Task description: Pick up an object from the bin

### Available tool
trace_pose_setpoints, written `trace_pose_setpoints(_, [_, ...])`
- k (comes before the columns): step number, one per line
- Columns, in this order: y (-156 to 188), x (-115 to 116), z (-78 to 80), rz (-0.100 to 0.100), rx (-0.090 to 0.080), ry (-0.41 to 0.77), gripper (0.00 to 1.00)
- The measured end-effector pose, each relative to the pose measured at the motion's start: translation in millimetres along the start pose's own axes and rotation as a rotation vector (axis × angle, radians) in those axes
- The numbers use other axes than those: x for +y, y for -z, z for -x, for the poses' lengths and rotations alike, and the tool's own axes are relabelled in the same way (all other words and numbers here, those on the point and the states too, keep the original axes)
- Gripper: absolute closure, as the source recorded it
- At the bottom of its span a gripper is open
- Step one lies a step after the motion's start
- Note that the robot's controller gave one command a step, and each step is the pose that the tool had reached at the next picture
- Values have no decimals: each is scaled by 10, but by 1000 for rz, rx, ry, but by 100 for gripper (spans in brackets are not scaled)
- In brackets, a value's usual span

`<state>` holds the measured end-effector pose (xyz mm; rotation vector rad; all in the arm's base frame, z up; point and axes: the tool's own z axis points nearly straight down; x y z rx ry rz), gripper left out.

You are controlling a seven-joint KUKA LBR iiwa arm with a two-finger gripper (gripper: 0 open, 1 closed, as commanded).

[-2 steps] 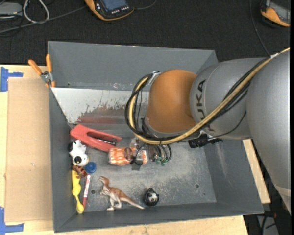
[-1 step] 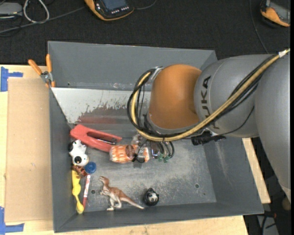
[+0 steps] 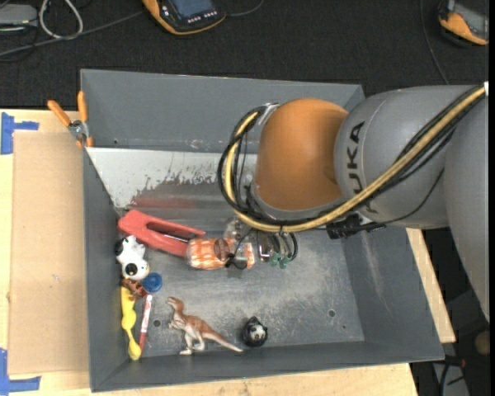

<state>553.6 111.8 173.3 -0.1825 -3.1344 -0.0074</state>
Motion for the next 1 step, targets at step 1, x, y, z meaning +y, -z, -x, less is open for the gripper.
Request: trace_pose_setpoints(1, [117, 0, 7, 1, -3, 0, 100])
